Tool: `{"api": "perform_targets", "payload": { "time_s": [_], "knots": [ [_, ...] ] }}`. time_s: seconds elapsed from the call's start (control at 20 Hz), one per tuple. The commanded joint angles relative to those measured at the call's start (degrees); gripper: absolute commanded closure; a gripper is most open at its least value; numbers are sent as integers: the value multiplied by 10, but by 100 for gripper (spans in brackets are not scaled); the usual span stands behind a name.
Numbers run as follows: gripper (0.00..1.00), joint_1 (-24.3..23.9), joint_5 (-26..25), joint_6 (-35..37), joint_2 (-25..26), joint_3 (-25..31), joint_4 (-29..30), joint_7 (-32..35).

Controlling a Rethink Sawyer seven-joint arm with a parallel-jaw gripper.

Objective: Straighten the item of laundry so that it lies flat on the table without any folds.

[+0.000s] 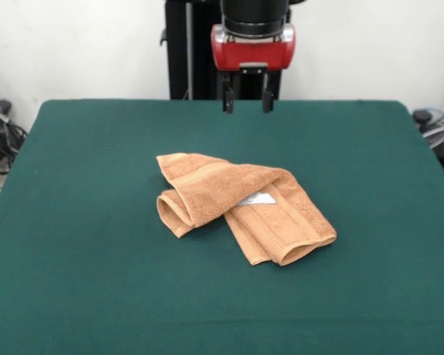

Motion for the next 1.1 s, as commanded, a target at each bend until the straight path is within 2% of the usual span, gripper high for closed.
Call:
{"api": "perform_targets", "payload": {
  "time_s": [0.05,0.7,1.1],
  "knots": [
    [0,-7,-48,47,25,35,-34,-30],
    [0,-29,-61,64,32,47,-56,-47],
    [0,-47,-65,66,24,53,-45,-58]
  ]
}}
